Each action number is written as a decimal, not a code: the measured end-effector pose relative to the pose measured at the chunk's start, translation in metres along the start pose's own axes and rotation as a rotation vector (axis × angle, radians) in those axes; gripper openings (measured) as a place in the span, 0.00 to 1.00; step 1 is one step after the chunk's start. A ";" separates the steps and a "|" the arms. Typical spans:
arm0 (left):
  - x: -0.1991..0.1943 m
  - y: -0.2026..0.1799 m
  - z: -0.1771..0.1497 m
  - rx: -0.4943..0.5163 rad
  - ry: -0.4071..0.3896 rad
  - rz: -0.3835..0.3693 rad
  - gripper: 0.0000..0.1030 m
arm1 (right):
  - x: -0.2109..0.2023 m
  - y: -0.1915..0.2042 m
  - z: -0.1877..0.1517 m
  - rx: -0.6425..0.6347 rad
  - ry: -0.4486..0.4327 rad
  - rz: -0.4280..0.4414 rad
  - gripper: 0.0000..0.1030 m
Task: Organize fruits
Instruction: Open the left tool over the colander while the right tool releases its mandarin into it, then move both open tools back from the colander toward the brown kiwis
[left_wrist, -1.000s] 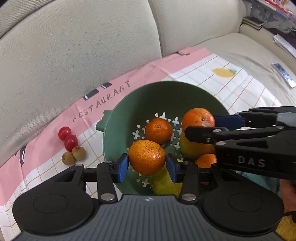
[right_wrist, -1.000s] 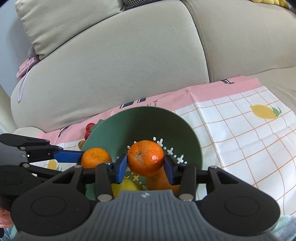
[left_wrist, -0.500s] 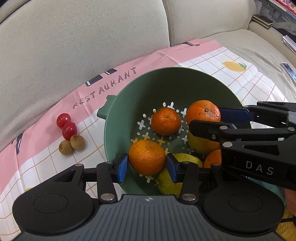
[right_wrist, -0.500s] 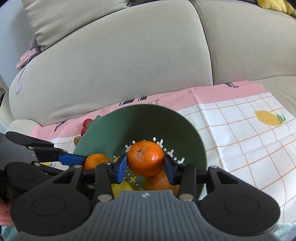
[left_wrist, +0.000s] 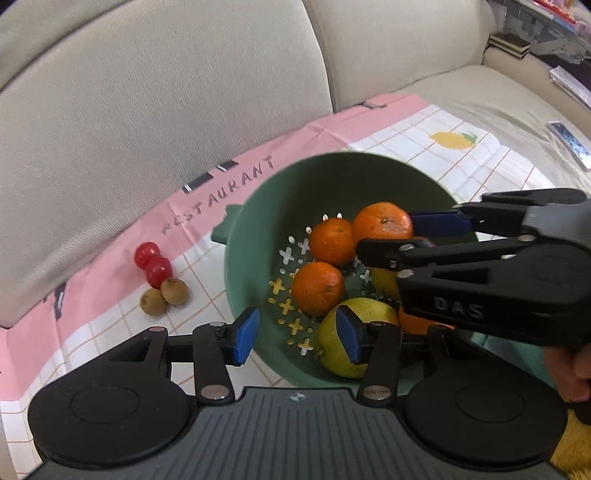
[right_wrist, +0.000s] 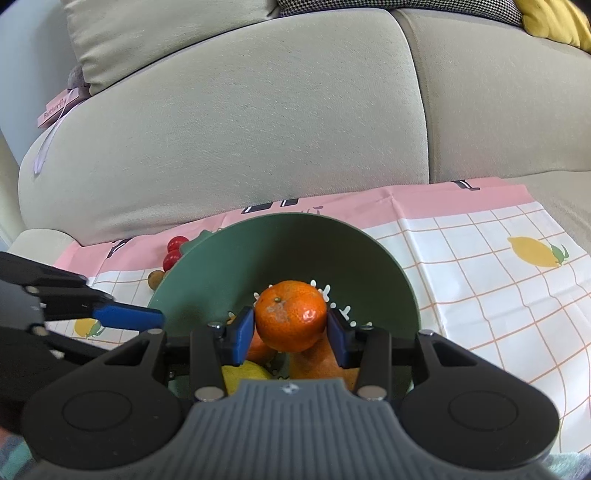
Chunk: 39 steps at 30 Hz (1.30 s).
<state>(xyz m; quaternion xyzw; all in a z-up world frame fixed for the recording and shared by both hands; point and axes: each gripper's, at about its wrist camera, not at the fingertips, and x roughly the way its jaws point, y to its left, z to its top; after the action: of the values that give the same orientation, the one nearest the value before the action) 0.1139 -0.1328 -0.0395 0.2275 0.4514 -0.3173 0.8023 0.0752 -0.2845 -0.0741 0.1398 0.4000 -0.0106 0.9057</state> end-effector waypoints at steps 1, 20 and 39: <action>-0.003 0.002 -0.001 -0.011 -0.007 0.003 0.55 | 0.000 0.000 0.000 -0.002 0.001 0.002 0.39; -0.025 0.060 -0.015 -0.256 -0.037 0.105 0.56 | 0.029 0.035 0.008 -0.125 0.044 -0.013 0.39; -0.029 0.076 -0.023 -0.301 -0.038 0.111 0.56 | 0.028 0.035 0.008 -0.154 0.027 -0.077 0.54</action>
<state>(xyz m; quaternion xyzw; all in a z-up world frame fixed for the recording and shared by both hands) 0.1440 -0.0561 -0.0193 0.1234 0.4653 -0.2054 0.8521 0.1047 -0.2500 -0.0805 0.0545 0.4168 -0.0127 0.9073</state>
